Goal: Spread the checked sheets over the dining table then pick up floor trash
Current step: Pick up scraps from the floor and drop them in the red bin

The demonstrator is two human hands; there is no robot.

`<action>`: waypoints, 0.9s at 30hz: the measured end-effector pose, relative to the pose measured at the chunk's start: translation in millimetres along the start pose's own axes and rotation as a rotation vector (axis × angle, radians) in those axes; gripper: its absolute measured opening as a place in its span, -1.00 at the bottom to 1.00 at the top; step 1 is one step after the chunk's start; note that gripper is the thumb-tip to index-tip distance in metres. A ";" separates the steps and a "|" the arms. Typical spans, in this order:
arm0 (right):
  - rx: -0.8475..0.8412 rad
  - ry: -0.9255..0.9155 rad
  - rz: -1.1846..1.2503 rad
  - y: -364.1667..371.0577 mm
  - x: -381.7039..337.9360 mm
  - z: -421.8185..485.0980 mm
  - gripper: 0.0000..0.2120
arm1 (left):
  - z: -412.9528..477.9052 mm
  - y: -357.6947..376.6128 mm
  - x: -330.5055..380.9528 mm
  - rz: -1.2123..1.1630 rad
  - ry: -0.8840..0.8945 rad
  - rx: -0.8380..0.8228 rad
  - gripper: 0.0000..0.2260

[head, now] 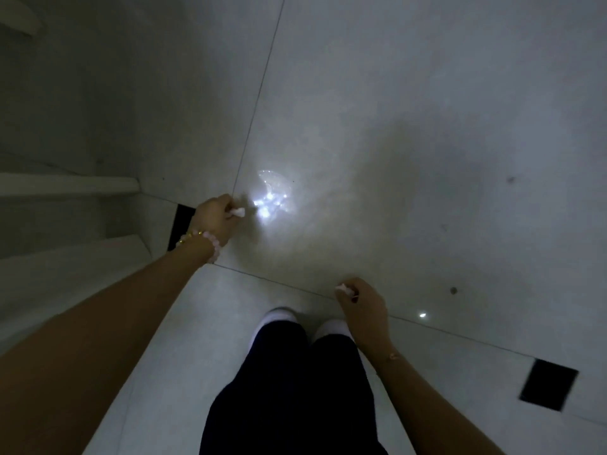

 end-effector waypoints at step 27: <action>-0.055 -0.104 0.122 -227.1 -302.1 -409.6 -0.92 | -543.1 -357.6 41.9 -0.947 -0.241 0.103 -0.89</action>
Point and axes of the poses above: each hand's wrist, its own z-axis towards the middle knuckle, its own y-axis out of the palm, x = y × z, the point moved 6 cm from there along z, towards the middle knuckle, and after that the axes turned 13 degrees about z, right-handed, at the moved point
